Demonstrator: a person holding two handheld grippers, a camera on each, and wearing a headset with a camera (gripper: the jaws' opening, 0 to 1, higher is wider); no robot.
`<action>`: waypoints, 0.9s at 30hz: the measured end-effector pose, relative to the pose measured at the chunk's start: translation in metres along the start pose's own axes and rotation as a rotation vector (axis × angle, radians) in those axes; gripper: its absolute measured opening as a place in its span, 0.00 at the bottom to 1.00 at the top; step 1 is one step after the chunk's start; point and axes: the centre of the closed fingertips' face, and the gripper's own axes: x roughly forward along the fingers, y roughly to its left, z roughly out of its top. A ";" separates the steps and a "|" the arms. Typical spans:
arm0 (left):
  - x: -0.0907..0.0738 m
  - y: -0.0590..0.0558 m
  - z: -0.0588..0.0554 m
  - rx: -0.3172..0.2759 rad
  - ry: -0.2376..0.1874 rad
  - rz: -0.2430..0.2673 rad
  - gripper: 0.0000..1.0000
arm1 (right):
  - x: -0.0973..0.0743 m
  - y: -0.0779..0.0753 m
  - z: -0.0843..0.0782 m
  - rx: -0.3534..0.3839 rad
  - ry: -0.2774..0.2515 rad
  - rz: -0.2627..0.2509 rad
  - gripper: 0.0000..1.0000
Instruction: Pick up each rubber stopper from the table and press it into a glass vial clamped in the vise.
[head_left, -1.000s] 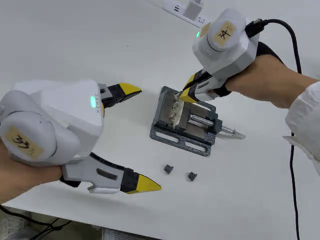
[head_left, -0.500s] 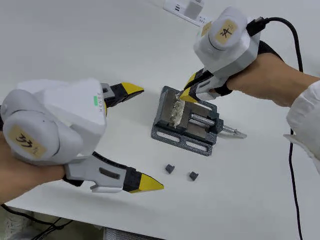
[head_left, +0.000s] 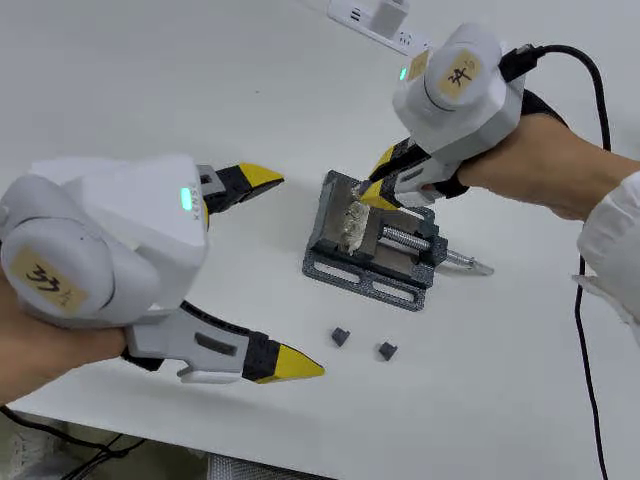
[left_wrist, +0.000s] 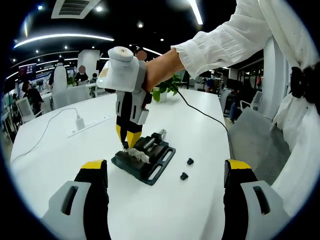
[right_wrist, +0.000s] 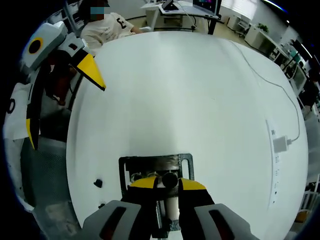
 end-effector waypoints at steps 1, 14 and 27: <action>0.000 0.000 0.000 -0.001 0.000 0.001 0.96 | -0.001 0.000 0.001 0.006 -0.007 0.001 0.12; 0.001 -0.002 -0.001 -0.004 -0.001 -0.008 0.95 | -0.015 -0.006 0.003 0.016 -0.045 -0.016 0.07; 0.001 -0.003 0.000 -0.002 -0.002 -0.014 0.95 | -0.013 -0.002 0.002 0.012 -0.046 -0.005 0.02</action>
